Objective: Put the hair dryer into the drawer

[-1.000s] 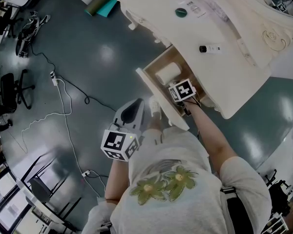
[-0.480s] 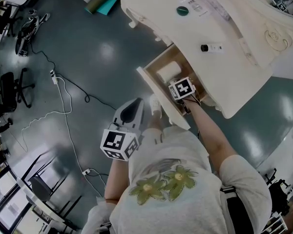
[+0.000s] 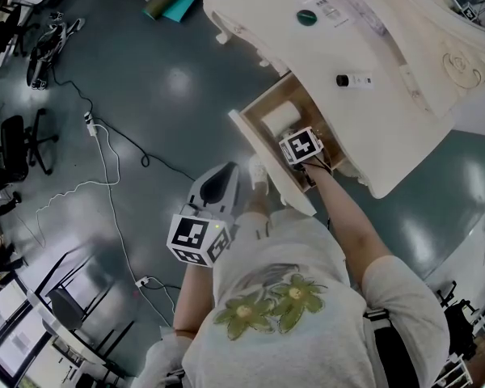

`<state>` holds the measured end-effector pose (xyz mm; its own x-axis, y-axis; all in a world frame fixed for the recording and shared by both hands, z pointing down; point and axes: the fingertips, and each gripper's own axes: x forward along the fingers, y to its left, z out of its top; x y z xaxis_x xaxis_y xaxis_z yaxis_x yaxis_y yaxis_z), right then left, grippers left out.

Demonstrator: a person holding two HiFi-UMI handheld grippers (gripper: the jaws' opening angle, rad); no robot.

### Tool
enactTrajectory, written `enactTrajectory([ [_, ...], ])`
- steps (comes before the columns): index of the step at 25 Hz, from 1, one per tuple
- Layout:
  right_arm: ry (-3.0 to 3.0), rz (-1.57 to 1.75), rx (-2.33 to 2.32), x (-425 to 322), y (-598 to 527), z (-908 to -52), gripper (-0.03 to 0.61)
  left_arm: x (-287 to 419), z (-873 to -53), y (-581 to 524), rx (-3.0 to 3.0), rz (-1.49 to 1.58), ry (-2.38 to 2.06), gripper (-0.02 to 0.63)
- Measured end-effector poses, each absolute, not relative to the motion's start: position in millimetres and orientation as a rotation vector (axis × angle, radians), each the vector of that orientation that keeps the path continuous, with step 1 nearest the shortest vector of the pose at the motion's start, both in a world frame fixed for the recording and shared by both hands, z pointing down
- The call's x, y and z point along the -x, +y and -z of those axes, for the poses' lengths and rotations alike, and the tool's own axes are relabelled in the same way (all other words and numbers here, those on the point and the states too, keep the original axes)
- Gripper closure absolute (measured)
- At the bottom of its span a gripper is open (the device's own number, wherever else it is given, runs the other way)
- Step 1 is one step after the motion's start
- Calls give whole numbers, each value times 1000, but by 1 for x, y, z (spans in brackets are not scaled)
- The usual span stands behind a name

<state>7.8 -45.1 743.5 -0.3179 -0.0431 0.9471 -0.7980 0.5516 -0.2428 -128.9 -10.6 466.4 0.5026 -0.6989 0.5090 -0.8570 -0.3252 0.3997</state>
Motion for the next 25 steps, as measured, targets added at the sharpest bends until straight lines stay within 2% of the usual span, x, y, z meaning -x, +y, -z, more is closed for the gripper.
enactTrajectory([
  [25,-1706,-847,-721,-5,-45,-765,359,113,-471,-24,-2125,-338,-1231,591],
])
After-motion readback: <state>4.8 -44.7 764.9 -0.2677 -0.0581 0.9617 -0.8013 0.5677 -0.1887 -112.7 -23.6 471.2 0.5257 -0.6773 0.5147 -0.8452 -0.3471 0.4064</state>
